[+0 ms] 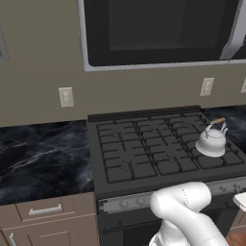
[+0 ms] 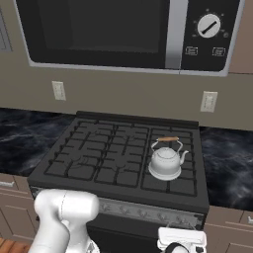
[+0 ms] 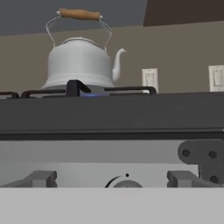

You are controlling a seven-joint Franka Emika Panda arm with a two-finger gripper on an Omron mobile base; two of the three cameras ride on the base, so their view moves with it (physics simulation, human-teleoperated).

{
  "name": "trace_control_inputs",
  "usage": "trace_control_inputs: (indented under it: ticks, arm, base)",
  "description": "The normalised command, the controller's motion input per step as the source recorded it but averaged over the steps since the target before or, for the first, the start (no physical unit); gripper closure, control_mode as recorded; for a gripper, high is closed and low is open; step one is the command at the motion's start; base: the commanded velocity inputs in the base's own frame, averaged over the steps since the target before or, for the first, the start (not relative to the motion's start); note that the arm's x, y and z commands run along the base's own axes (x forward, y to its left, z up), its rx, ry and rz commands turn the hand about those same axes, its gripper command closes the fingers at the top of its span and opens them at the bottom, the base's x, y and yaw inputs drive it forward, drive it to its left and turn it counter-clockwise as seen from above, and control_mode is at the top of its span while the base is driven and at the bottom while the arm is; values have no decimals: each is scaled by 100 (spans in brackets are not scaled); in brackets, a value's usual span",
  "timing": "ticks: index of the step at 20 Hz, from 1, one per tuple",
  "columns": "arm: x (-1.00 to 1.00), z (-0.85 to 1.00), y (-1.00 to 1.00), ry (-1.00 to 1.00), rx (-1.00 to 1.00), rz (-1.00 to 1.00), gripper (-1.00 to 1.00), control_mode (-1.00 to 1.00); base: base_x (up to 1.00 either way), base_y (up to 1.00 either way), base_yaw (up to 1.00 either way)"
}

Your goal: The kettle is done boiling. Turn off the stove, then wait for 300 timesteps before moving the kettle to the dining table.

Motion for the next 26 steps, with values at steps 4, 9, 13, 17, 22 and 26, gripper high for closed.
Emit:
trace_control_inputs:
  ticks: [4,9,13,17,22,26]
  arm:
    - [11,-3,-3,0,0,0,-100,-100]
    - [4,-6,-2,0,0,0,-100,-100]
    - [3,-9,-6,0,0,0,-100,-100]
    - [1,-13,-8,0,0,0,-100,-100]
    - [5,-11,-9,0,0,0,-100,-100]
    - [8,-10,-4,0,0,0,-100,-100]
  base:
    - [0,0,0]
    - [0,0,0]
    - [0,0,0]
    - [0,0,0]
    - [0,0,0]
    - [0,0,0]
